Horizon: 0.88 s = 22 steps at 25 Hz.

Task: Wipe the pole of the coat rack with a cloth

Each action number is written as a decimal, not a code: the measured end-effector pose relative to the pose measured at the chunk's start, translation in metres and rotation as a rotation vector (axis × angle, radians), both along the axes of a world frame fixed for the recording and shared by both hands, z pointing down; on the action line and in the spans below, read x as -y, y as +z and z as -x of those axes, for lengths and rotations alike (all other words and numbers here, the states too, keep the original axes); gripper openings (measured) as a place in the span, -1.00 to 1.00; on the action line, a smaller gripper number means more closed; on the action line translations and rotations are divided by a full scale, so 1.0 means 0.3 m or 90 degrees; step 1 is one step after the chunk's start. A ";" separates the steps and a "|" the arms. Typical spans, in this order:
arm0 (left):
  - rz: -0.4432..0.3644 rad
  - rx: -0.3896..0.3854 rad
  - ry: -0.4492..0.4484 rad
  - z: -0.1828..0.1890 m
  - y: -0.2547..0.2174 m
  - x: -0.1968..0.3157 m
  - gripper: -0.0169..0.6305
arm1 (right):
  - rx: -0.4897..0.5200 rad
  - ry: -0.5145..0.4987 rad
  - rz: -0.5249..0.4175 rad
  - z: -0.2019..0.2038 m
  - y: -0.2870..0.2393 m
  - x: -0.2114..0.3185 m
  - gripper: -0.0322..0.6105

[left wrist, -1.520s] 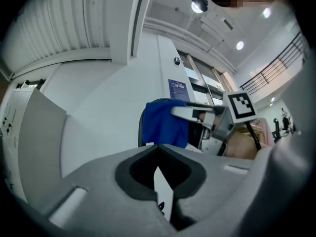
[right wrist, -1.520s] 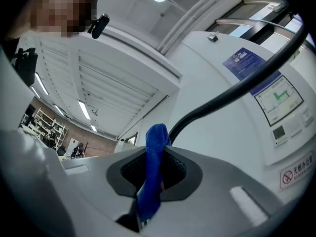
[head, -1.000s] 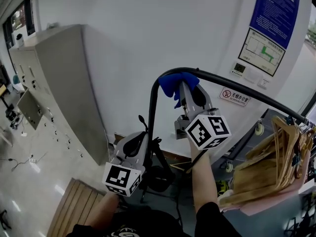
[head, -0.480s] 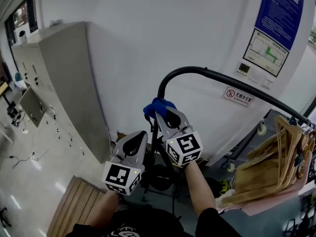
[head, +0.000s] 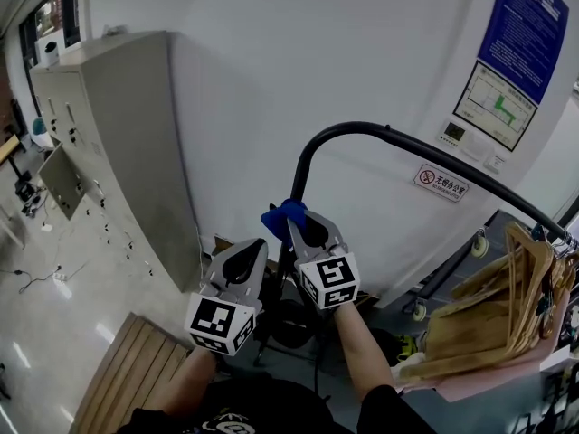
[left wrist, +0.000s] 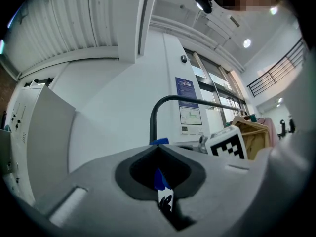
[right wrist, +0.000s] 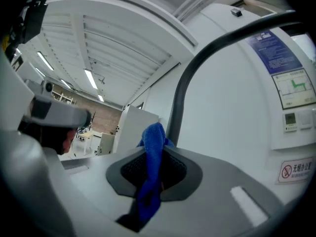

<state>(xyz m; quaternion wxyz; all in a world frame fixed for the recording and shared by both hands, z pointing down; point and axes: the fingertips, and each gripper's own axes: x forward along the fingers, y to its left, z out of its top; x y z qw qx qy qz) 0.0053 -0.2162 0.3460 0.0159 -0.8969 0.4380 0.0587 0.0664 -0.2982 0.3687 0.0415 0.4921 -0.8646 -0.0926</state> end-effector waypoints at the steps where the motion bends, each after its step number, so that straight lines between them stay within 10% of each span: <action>1: -0.002 -0.001 -0.002 0.002 -0.002 -0.002 -0.93 | 0.005 0.003 -0.017 -0.011 -0.050 0.009 -0.77; 9: -0.005 -0.004 -0.003 -0.009 -0.015 -0.022 -0.93 | 0.147 0.062 -0.138 -0.168 -0.452 0.054 -0.77; 15: -0.010 -0.005 -0.006 -0.012 -0.029 -0.028 -0.93 | 0.330 0.113 -0.121 -0.338 -0.607 0.101 -0.78; 22: -0.011 -0.006 -0.012 0.007 -0.035 -0.015 -0.93 | 0.227 0.031 -0.126 -0.180 -0.536 0.056 -0.78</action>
